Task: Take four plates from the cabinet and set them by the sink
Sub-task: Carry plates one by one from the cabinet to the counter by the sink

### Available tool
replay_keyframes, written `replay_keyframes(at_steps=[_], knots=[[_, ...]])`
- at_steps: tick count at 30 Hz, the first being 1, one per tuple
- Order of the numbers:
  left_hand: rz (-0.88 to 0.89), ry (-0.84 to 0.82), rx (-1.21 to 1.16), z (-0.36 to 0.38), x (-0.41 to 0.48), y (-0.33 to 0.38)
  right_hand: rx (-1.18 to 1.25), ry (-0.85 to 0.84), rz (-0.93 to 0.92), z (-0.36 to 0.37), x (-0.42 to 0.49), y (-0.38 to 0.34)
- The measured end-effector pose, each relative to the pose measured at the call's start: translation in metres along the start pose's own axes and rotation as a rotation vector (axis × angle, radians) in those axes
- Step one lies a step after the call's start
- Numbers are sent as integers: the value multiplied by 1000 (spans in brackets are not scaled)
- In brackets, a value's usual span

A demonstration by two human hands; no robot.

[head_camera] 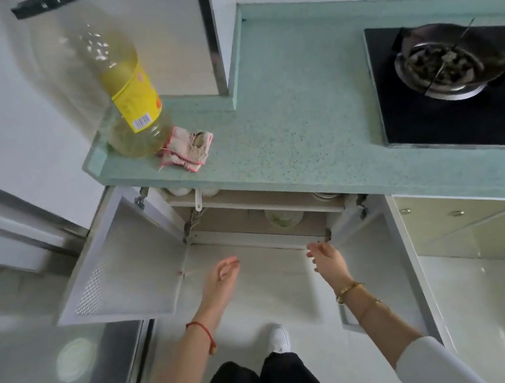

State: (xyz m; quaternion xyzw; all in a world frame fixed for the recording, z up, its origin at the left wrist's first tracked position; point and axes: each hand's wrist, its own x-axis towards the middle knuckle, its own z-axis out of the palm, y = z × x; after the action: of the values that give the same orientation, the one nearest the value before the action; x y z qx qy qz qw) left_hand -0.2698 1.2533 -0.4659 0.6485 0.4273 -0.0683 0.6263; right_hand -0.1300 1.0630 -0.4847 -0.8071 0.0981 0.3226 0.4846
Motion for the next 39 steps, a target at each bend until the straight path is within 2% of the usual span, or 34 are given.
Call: replay_keyframes(at_steps=[6, 11, 18, 22, 25, 30, 33, 39], knots=[[3, -18, -1, 29, 121, -39, -45, 44, 55, 30, 131, 66], [24, 1, 43, 60, 254, -103, -66, 120, 81, 69, 239, 134], [114, -11, 176, 118, 450, -209, -210, 166, -20, 118, 399, 222], [155, -20, 264, 155, 547, -244, -262, 233, -107, 130, 492, 265], [232, 0, 358, 175, 596, -252, -324, 316, -225, 137, 548, 279], [336, 7, 449, 202, 667, -265, -318, 350, -244, 151, 618, 287], [414, 7, 535, 210, 691, -266, -274, 400, -248, 157, 634, 284], [487, 5, 523, 211, 718, -263, -253, 476, -282, 160, 651, 279]])
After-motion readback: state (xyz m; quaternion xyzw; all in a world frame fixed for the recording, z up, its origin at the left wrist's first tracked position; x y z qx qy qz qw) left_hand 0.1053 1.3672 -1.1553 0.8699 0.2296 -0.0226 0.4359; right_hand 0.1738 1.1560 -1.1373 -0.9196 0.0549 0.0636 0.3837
